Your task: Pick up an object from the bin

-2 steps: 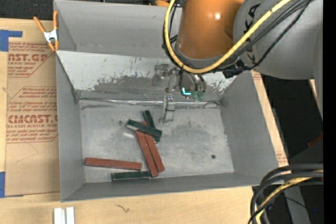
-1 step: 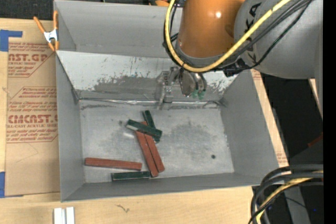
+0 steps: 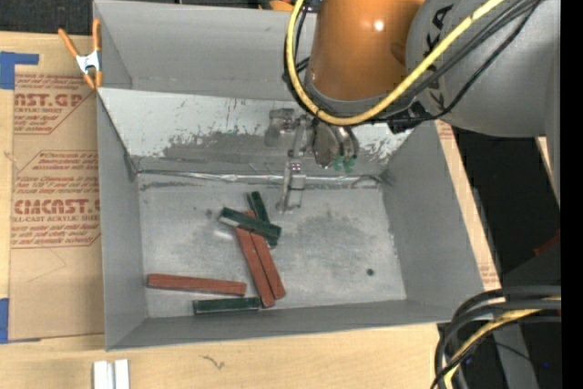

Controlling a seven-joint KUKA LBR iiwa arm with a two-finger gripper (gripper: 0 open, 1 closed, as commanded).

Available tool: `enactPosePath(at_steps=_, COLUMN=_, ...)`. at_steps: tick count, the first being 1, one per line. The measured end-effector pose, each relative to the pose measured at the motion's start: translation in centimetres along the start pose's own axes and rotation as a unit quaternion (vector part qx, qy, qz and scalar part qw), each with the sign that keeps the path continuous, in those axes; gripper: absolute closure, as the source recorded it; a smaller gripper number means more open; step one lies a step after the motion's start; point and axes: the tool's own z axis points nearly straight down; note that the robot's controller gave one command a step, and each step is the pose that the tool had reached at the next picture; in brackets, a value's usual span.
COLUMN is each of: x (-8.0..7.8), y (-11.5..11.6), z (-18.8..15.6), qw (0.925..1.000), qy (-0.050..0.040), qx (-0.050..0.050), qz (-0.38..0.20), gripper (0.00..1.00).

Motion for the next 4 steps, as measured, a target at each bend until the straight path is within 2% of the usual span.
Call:
enactPosePath(at_steps=1, x=-0.6, y=3.2, z=17.0, qw=0.9953, qy=0.0042, qx=0.0, qz=-0.097, gripper=0.0)
enactPosePath(at_steps=2, x=2.9, y=-1.1, z=16.5, qw=0.9783, qy=0.0008, qx=0.0, qz=-0.207, gripper=0.0)
enactPosePath(at_steps=3, x=1.4, y=3.9, z=16.5, qw=0.9962, qy=-0.0002, qx=0.0, qz=-0.087, gripper=0.0)
enactPosePath(at_steps=4, x=3.1, y=4.8, z=16.5, qw=0.9921, qy=-0.0001, qx=0.0, qz=-0.126, gripper=0.0)
